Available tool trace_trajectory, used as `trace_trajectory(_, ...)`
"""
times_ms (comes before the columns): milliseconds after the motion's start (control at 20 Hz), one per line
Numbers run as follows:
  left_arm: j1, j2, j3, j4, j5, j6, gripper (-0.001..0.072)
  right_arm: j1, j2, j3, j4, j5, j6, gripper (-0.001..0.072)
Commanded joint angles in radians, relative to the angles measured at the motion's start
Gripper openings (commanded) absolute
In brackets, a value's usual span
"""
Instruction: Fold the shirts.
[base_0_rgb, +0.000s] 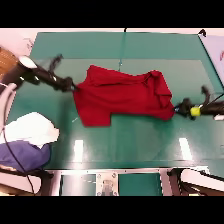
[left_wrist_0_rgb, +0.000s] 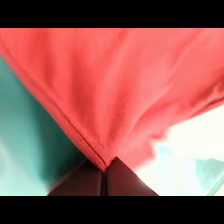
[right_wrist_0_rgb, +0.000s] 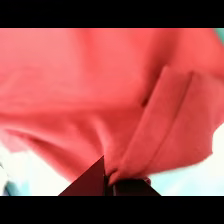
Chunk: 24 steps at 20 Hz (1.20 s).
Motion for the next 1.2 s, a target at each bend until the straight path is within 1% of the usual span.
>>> trace_trajectory(0, 0.000, 0.177, 0.226, -0.011, -0.012, -0.014, 0.0030, 0.000, 0.134, 0.315, 0.086, 0.092, 0.070, 0.0014)
trace_trajectory(150, 0.000, 0.353, 0.412, -0.011, 0.050, -0.011, 0.0030, 0.000, 0.226, 0.610, 0.086, 0.087, 0.129, 0.0014)
trace_trajectory(250, 0.000, 0.466, 0.496, -0.011, 0.121, 0.003, 0.0030, 0.000, 0.278, 0.762, 0.086, 0.053, 0.135, 0.0014)
trace_trajectory(350, 0.000, 0.560, 0.555, -0.010, 0.167, 0.019, 0.0030, 0.000, 0.332, 0.868, 0.085, 0.007, 0.134, 0.0014)
trace_trajectory(500, 0.000, 0.660, 0.566, -0.001, 0.199, 0.025, 0.0031, 0.000, 0.418, 0.937, 0.060, -0.080, 0.134, 0.0014)
trace_trajectory(600, 0.000, 0.676, 0.566, 0.017, 0.186, 0.024, 0.0031, 0.000, 0.471, 0.937, -0.013, -0.136, 0.134, 0.0014)
trace_trajectory(700, 0.000, 0.678, 0.546, 0.025, 0.179, 0.023, 0.0031, 0.000, 0.486, 0.937, -0.074, -0.137, 0.134, 0.0014)
trace_trajectory(800, 0.000, 0.677, 0.483, 0.028, 0.194, 0.023, 0.0031, 0.000, 0.481, 0.904, -0.089, -0.128, 0.134, 0.0015)
trace_trajectory(900, 0.000, 0.676, 0.382, 0.030, 0.233, 0.024, 0.0031, 0.005, 0.464, 0.799, -0.087, -0.131, 0.133, 0.0015)
trace_trajectory(1000, 0.000, 0.648, 0.262, 0.027, 0.275, 0.024, 0.0031, 0.022, 0.436, 0.649, -0.077, -0.153, 0.114, 0.0015)
trace_trajectory(1150, -0.002, 0.513, 0.115, -0.010, 0.320, 0.035, 0.0031, 0.087, 0.356, 0.418, -0.069, -0.249, 0.069, 0.0015)
